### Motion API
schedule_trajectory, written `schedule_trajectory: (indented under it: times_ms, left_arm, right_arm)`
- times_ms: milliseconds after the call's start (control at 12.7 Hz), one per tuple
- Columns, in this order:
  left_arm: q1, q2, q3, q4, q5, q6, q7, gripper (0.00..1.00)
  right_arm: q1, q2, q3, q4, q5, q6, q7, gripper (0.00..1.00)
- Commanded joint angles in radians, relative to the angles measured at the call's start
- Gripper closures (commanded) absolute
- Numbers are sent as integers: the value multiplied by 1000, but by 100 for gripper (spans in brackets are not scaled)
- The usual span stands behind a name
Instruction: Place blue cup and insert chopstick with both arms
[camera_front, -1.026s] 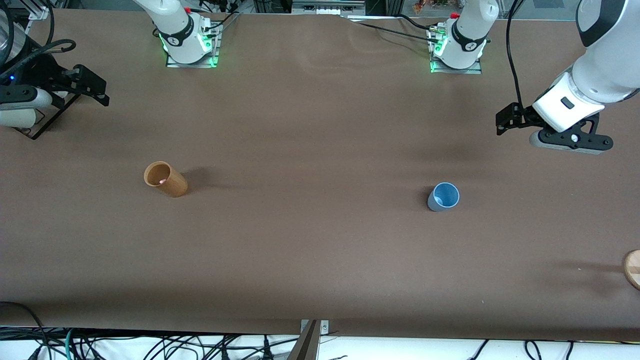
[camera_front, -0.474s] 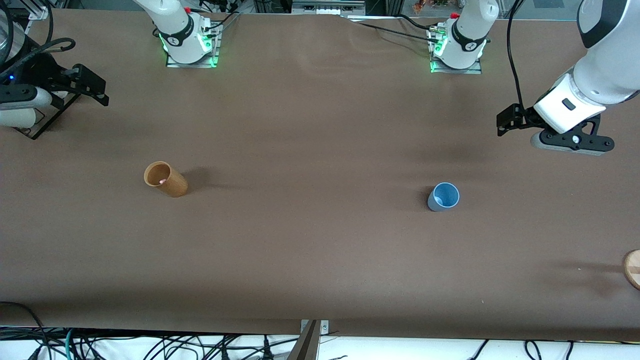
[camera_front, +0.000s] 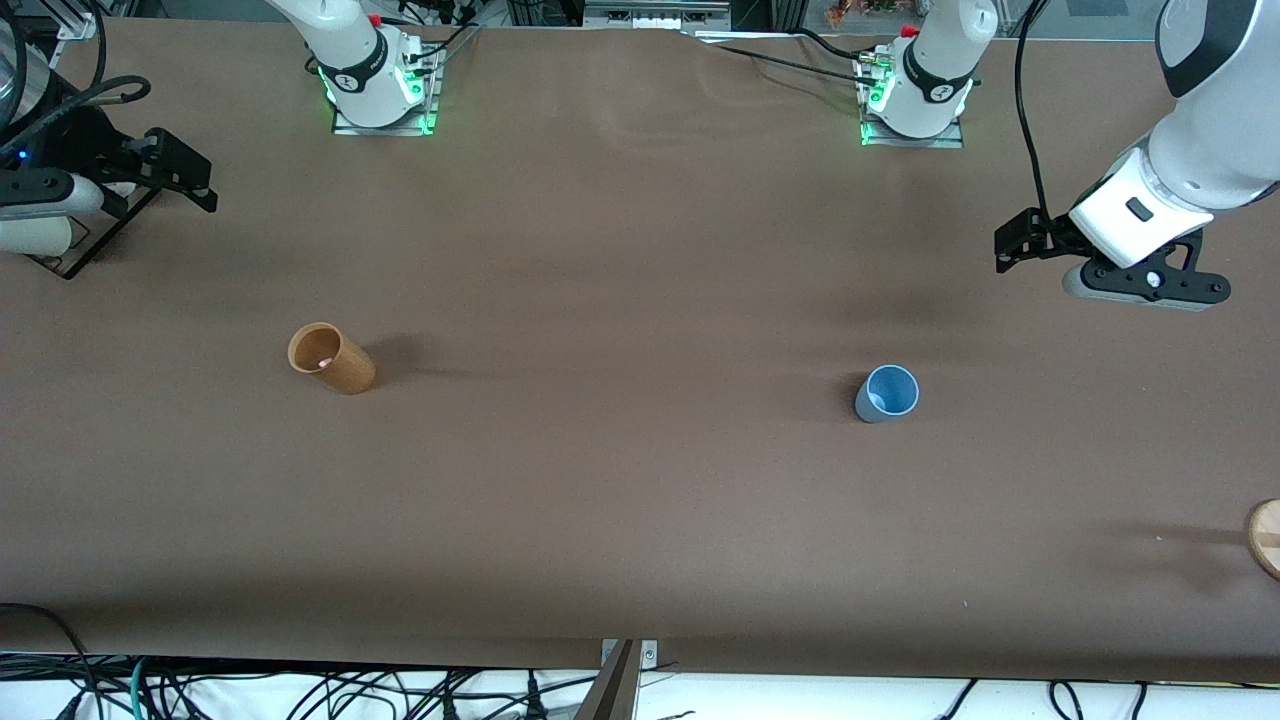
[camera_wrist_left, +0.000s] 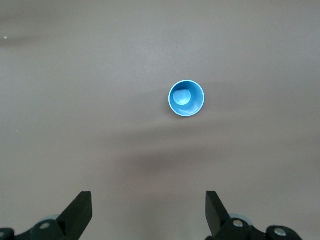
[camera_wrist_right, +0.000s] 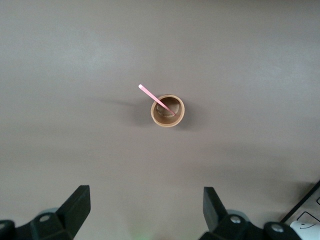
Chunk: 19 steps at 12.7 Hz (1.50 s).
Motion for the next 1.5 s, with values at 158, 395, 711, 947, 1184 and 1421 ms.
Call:
schedule_trajectory:
  times_ms: [158,395,711,947,1184,1421]
  left_arm:
    - [3,12,0,31,-24,-12,21,0]
    - [-2,30,0,63,-19,-11,19,0]
    - [6,60,2,100,-25,-12,6,0]
    - [10,80,5,100,-28,-11,2,0]
    - [4,84,3,102,-13,-11,4,0]
    - [1,84,2,100,-28,-11,4,0]
  right_arm:
    - [-9,9,-8,26,7,-7,-7,0]
    - [-9,10,-33,26,16,-7,-15,0]
    - [-7,9,-31,26,16,-7,-13,0]
    - [-1,9,-28,26,5,-7,-15,0]
    - [-1,9,-26,26,5,-7,-15,0]
    - [-1,9,-28,26,5,-7,-12,0]
